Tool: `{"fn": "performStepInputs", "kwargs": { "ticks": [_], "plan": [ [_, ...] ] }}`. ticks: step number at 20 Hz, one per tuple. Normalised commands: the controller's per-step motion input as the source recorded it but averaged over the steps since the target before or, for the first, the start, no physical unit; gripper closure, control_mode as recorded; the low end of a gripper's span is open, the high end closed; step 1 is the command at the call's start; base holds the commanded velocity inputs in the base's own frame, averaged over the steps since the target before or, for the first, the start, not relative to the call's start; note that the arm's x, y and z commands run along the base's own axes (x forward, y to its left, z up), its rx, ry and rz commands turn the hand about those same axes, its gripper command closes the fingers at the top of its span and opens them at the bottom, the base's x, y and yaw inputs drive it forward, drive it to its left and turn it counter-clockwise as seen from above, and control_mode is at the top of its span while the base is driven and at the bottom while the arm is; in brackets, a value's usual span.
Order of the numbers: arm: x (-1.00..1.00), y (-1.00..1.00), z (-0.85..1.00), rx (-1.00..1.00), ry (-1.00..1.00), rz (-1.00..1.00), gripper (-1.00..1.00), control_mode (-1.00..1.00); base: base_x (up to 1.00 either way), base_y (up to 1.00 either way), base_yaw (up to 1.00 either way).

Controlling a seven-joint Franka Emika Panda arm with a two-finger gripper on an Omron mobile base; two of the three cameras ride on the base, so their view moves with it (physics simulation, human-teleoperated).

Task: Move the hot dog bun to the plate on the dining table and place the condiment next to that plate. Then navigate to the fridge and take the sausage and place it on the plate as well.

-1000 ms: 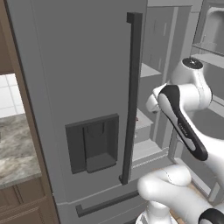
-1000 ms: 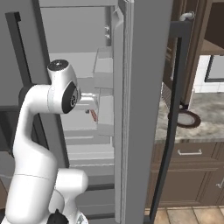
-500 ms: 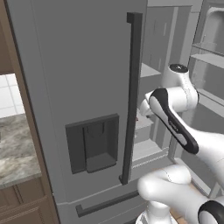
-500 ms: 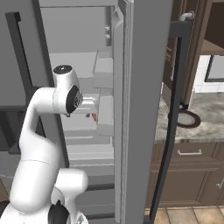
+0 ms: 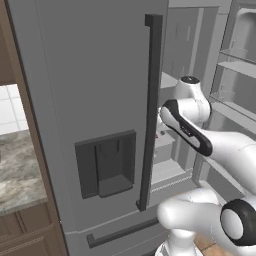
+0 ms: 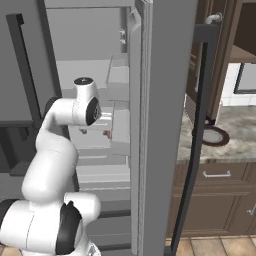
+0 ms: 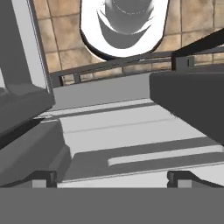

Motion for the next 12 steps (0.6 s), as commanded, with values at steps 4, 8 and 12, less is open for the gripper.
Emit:
{"fn": "performStepInputs", "kwargs": {
  "ticks": [4, 8, 12],
  "plan": [
    [0.52, 0.00, -0.42, 0.10, 0.12, -0.14, -1.00, -1.00, 0.00, 0.00, 0.00],
    [0.45, 0.00, -0.44, 0.08, 0.09, -0.14, -1.00, -1.00, 0.00, 0.00, 0.00],
    [0.58, 0.07, -0.43, 0.01, 0.02, -0.12, -1.00, -1.00, 0.00, 0.00, 0.00]
  ]
}}
